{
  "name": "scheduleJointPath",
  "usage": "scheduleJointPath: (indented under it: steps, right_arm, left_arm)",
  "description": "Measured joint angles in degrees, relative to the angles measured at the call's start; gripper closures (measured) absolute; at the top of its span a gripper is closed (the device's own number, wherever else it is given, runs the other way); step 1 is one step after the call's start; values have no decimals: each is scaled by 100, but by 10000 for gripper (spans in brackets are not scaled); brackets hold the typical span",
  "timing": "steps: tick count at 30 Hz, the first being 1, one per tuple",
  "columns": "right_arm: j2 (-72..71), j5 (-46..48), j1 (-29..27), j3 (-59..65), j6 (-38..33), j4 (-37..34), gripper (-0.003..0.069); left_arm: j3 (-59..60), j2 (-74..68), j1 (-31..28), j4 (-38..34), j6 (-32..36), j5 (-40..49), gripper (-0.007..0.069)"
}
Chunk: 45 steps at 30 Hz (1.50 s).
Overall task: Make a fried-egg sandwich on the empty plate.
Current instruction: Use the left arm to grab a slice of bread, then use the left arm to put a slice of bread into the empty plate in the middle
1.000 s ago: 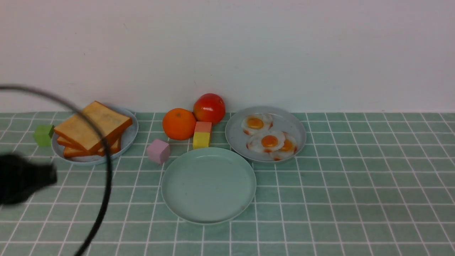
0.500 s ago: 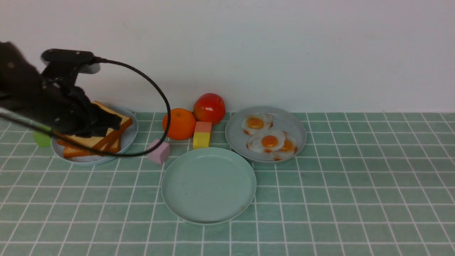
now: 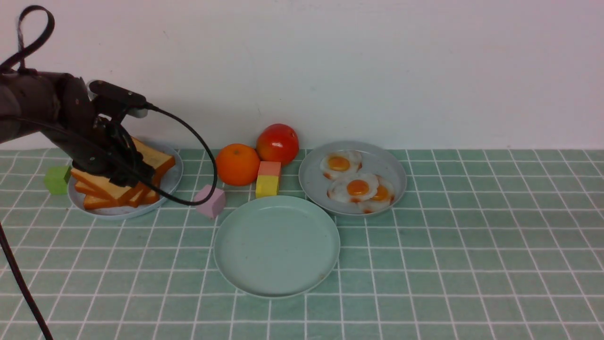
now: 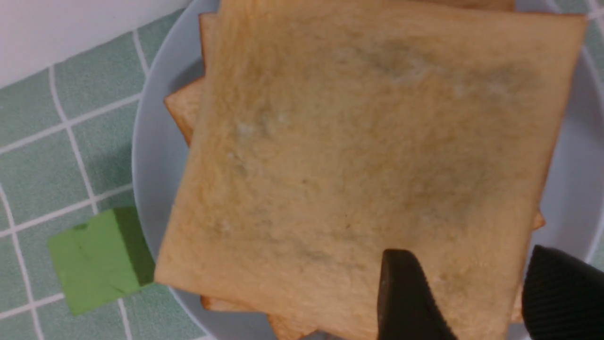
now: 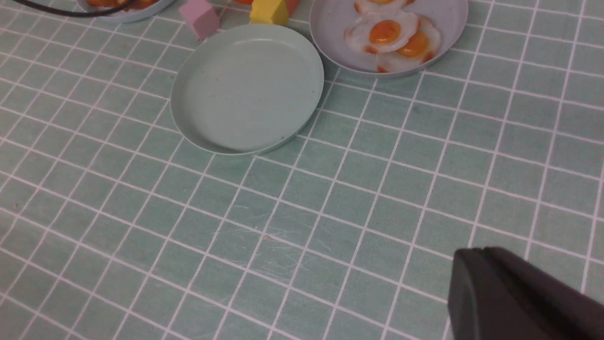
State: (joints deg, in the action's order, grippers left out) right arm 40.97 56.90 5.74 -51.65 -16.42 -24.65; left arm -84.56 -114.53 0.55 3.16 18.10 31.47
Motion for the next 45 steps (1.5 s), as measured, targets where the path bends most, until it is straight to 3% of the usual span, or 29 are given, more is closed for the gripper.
scheduleJointPath:
  steps: [24, 29, 33, 36, 40, 45]
  right_arm:
    - [0, -18, 0, 16, -4, -104, 645]
    - [0, -18, 0, 16, -4, -201, 643]
    - [0, -18, 0, 16, -11, -235, 643]
    - [0, -12, 0, 16, -11, -246, 643]
    - [0, -12, 0, 16, -11, -260, 642]
    - [0, 27, 0, 17, -47, -265, 641]
  left_arm:
    - [-89, -383, 10, 104, 285, -206, 280]
    - [-101, -372, 10, 58, 303, -115, 389]
    - [-91, -176, 29, -130, 311, 137, 562]
    - [-58, 119, 91, -139, 311, 337, 587]
    - [-50, 833, 524, -146, -26, 873, 585]
    - [119, 1572, 1783, -146, -713, 1461, 585]
